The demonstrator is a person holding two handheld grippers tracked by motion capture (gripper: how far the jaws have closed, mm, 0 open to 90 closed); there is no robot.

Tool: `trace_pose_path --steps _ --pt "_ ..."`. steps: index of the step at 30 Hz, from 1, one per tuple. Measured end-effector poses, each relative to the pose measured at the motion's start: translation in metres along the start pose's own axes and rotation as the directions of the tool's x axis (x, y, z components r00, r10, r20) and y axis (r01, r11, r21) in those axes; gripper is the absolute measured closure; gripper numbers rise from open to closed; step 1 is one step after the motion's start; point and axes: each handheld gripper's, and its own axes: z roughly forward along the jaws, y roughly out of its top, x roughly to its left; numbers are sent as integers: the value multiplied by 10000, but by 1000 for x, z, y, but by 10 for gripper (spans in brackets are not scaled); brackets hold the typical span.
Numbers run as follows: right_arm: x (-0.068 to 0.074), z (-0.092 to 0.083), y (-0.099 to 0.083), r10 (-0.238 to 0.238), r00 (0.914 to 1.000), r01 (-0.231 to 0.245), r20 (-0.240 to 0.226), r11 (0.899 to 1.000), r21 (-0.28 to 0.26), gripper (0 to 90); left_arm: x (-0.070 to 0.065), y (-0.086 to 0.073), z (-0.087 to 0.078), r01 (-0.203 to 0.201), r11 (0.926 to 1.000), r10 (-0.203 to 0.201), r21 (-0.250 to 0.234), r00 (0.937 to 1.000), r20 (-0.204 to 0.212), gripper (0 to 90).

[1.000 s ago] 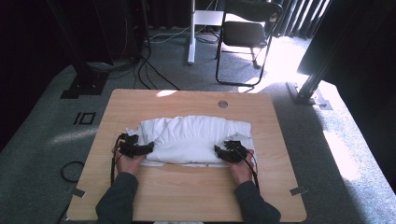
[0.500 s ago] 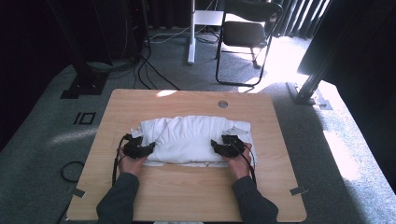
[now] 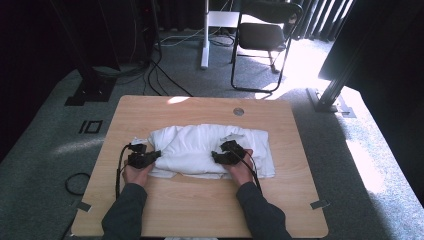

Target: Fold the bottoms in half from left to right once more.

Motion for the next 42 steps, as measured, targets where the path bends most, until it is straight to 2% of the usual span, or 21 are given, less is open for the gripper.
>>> trace_pose_path --steps 4,7,11,13,14,15,16,19,22,26,29,30,32,34,35,37,38,39,40,42 --pt "-2 5 -2 93 9999 -93 -84 10000 19 394 0 8 -12 52 9989 -37 -466 9995 322 857" --pt "0 6 -3 -105 9999 104 93 9999 30 405 -1 16 -24 196 9951 -131 -966 9976 682 858" --pt "6 8 -4 -86 9999 87 111 10000 -26 412 -8 28 -41 -81 9867 258 -1624 9939 1073 859" --pt "12 9 -5 -230 9996 231 137 9997 -73 415 -10 32 -45 -81 9847 290 -1742 9926 1178 860" --pt "16 10 -5 -211 9997 212 122 9997 -134 417 -13 39 -52 -86 9798 368 -1997 9897 1380 861" --pt "16 10 -5 -211 9997 212 122 9997 -134 417 -13 39 -52 -86 9798 368 -1997 9897 1380 861" --pt "20 11 -6 -252 9997 254 77 9995 -209 418 -18 47 -59 -172 9739 532 -2264 9867 1538 861" --pt "34 16 -5 -282 9996 284 61 9987 -429 422 -28 56 -68 -374 9642 866 -2627 9802 1781 862" --pt "45 21 -2 -448 9990 444 -56 9978 -492 425 -41 66 -75 -670 9514 1337 -3006 9692 2070 862" --pt "58 27 0 -591 9982 583 -104 9960 -678 431 -57 77 -77 -835 9430 1673 -3221 9556 2424 863" --pt "70 31 3 -672 9973 649 -300 9952 -729 433 -69 82 -74 -1028 9389 1927 -3285 9478 2541 862" --pt "74 32 5 -776 9959 746 -467 9952 -635 433 -72 83 -73 -1087 9383 1979 -3282 9472 2523 862" --pt "77 31 8 -759 9909 709 -1109 9963 -486 433 -75 84 -72 -1180 9375 2073 -3274 9451 2527 862" --pt "76 23 11 -974 9856 922 -1386 9948 -434 403 -75 85 -73 -1266 9353 2150 -3303 9450 2465 862" --pt "74 15 12 -990 9850 907 -1413 9938 -639 382 -75 85 -74 -1288 9345 2167 -3317 9454 2433 862" --pt "64 -5 12 -969 9842 747 -1481 9861 -1486 365 -73 85 -74 -1283 9360 2140 -3277 9467 2408 862" --pt "58 -15 11 -957 9885 734 -1169 9806 -1819 363 -72 85 -74 -1256 9370 2106 -3259 9475 2405 862" --pt "51 -23 9 -932 9931 780 -708 9781 -1928 363 -72 85 -74 -1259 9372 2107 -3253 9475 2405 862" --pt "43 -28 5 -912 9954 842 -289 9785 -1881 357 -73 85 -74 -1283 9370 2131 -3248 9469 2408 861" --pt "28 -27 -7 -655 9978 652 24 9872 -1459 334 -76 85 -74 -1327 9366 2174 -3244 9460 2404 861"
